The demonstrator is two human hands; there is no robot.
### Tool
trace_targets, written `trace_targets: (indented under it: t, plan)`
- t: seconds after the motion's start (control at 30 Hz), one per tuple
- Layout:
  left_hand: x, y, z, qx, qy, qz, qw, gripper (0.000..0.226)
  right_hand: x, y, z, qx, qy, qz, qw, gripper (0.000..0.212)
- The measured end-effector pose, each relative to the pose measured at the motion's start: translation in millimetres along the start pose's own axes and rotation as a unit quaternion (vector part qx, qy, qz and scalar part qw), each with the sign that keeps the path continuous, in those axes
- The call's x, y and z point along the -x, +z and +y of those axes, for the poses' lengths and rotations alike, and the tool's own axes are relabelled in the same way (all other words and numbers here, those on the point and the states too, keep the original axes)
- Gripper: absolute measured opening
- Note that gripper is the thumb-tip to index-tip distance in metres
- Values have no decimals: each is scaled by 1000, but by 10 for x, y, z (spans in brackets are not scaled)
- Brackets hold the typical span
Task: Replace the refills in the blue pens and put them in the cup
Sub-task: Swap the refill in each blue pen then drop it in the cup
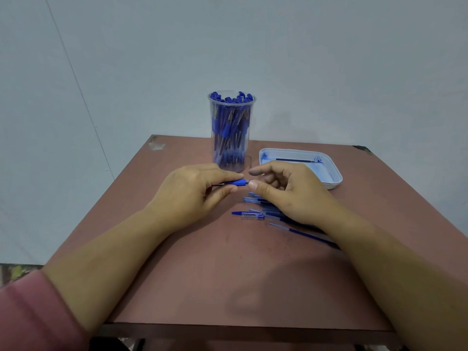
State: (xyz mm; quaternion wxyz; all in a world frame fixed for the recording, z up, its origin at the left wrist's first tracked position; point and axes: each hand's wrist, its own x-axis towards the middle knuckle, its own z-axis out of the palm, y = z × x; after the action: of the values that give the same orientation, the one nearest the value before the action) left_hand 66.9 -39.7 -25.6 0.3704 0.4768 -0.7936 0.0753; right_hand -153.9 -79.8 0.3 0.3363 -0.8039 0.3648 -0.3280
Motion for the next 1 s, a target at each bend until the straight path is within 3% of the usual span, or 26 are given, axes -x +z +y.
trace_targets:
  t: [0.23,0.53,0.73,1.0]
  plan:
    - [2,7,-4,-7,-7,-5,1000,31,-18,-6,-25,30,10,3,999,5]
    - [1,-10,-58,-3,-41,4,999,35,-2,-110,-54,47,-5,38,998,17]
    - [2,-18,-63,-9,-49,5,999,36,107,-150,-104,84,-11,-144,986,12]
    - [1,-12,-58,-8,-43,8,999,37,124,-137,-88,181,-28,-206,961,12]
